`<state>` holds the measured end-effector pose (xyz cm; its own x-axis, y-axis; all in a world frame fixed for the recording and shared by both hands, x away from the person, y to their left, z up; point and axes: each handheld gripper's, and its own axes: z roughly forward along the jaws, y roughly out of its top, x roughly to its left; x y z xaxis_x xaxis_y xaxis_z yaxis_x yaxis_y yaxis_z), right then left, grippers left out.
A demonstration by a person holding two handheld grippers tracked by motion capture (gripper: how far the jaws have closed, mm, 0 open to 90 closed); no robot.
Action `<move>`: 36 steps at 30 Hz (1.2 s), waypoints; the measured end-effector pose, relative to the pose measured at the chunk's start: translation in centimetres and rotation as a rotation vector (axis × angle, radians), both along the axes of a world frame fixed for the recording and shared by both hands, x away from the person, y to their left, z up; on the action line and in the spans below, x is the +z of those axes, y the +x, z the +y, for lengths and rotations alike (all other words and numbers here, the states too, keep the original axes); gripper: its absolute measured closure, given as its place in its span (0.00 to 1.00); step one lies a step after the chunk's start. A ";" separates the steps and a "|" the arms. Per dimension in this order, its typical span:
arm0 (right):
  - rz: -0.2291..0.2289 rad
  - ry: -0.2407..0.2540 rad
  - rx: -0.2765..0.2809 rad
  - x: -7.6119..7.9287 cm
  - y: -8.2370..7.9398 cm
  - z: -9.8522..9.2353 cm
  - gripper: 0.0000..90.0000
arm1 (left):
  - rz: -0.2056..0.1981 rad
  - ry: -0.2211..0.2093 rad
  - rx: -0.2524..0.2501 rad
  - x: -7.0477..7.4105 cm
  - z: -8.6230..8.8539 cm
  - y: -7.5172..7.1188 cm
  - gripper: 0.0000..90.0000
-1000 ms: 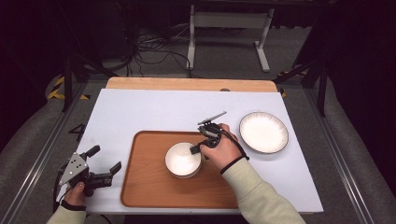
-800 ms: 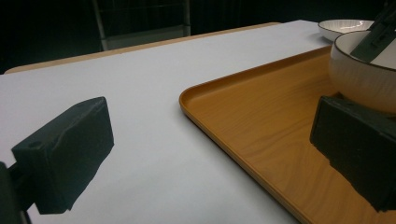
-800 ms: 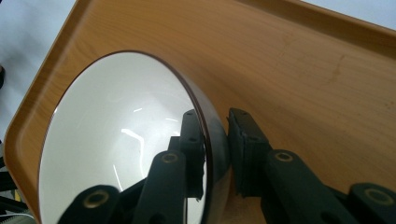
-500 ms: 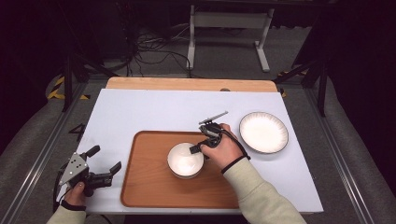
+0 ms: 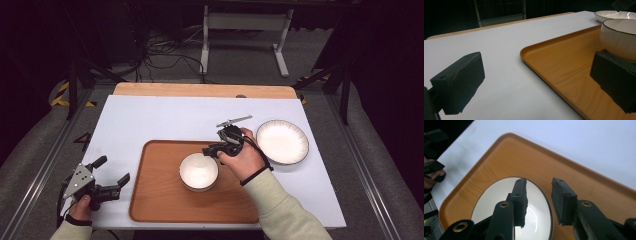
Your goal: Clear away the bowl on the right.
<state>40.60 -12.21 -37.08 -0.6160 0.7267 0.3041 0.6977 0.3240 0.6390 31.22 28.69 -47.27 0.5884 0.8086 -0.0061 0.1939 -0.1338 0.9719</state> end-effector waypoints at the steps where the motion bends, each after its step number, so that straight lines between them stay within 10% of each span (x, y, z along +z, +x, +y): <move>1: -0.015 0.007 0.004 0.1 -0.1 -0.1 0.72 | 0.000 0.000 0.000 0.0 0.0 0.0 0.00; 36: -0.611 0.175 0.137 1.5 -3.9 -3.7 0.47 | 0.002 0.005 -0.003 0.0 0.0 0.0 0.00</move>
<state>36.68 -15.94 -35.58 -0.7992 0.6006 -0.0238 0.1511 0.2391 0.9592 31.26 28.68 -47.25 0.5906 0.8069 -0.0034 0.1955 -0.1390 0.9708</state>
